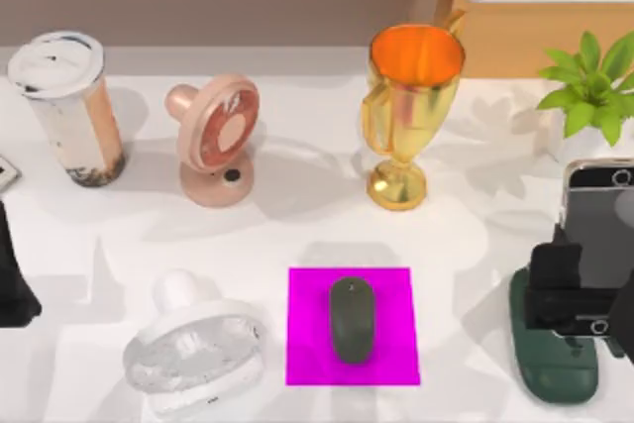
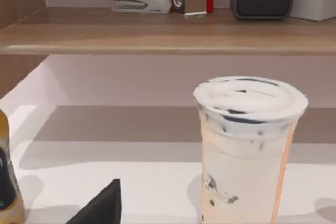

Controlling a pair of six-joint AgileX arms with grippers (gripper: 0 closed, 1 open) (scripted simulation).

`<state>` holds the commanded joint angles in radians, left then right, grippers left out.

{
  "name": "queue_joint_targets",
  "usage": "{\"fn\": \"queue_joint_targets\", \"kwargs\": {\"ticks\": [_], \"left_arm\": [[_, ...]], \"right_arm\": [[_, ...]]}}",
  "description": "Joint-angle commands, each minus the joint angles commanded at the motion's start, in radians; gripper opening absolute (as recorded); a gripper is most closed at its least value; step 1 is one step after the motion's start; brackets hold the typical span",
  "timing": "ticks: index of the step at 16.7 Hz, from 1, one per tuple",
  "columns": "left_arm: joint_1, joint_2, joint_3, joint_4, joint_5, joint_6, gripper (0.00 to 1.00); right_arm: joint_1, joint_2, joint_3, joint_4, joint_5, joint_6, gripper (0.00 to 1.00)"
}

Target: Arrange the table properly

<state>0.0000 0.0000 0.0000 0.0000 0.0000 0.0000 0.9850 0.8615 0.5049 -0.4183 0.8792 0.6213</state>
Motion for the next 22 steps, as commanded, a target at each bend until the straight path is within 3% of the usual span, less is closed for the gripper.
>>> {"fn": "queue_joint_targets", "kwargs": {"ticks": [6,12,16,22], "left_arm": [[0.000,0.000,0.000,0.000,0.000,0.000,1.00],[0.000,0.000,0.000,0.000,0.000,0.000,1.00],[0.000,0.000,0.000,0.000,0.000,0.000,1.00],[0.000,0.000,0.000,0.000,0.000,0.000,1.00]], "right_arm": [[0.048,-0.041,0.016,-0.070,0.032,0.014,1.00],[0.169,-0.104,0.044,-0.235,0.091,0.146,1.00],[0.183,-0.037,0.025,-0.238,0.116,0.224,1.00],[0.175,-0.040,0.028,-0.230,0.109,0.220,1.00]]}}
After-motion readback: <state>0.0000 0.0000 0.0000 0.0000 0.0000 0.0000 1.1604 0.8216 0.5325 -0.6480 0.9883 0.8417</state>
